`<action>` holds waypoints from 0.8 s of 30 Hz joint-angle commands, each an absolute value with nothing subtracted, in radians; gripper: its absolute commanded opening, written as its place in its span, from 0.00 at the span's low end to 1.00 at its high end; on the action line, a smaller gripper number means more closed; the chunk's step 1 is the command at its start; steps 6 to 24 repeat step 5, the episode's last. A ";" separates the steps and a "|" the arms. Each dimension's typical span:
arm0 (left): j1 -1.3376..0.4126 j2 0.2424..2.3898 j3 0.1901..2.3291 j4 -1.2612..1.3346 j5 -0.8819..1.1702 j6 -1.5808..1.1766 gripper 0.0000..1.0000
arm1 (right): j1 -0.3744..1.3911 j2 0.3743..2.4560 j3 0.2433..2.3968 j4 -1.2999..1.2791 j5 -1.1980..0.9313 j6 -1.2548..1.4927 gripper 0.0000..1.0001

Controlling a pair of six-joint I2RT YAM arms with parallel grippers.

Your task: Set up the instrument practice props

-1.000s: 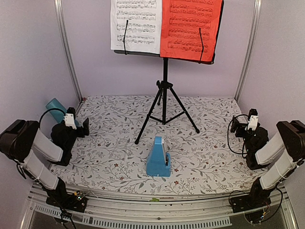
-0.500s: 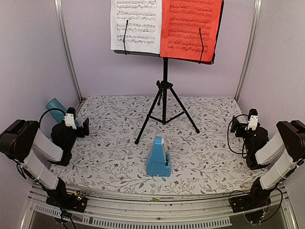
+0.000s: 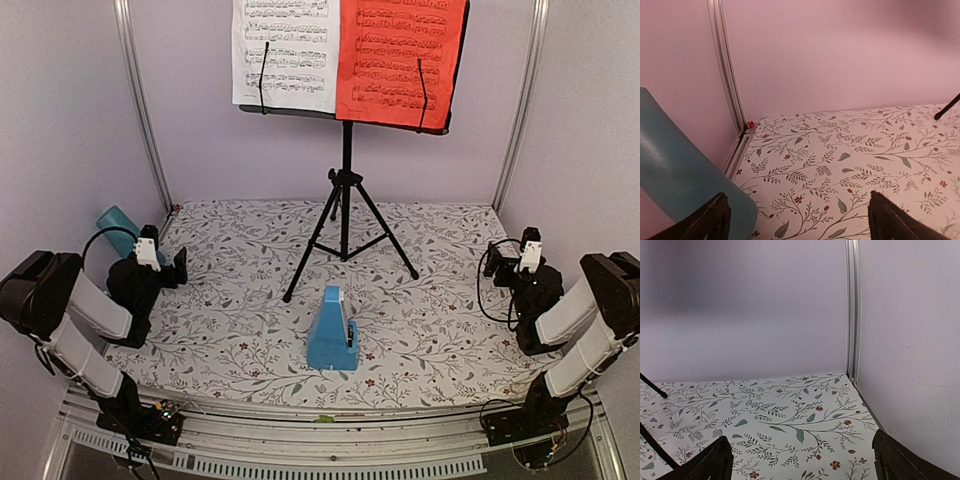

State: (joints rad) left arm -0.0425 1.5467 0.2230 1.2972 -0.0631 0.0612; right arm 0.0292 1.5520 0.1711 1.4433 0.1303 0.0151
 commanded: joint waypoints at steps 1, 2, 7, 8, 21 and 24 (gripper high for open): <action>-0.032 1.549 0.237 1.316 -0.057 0.069 0.96 | 0.024 1.557 0.186 1.447 0.144 0.023 0.99; -0.031 1.549 0.236 1.316 -0.057 0.069 0.96 | 0.024 1.557 0.186 1.447 0.144 0.024 0.99; -0.032 1.549 0.236 1.316 -0.058 0.069 0.96 | 0.024 1.557 0.186 1.447 0.144 0.024 0.99; -0.032 1.549 0.236 1.316 -0.058 0.069 0.96 | 0.024 1.557 0.186 1.447 0.144 0.024 0.99; -0.032 1.549 0.236 1.316 -0.058 0.069 0.96 | 0.024 1.557 0.186 1.447 0.144 0.024 0.99; -0.032 1.549 0.236 1.316 -0.058 0.069 0.96 | 0.024 1.557 0.186 1.447 0.144 0.024 0.99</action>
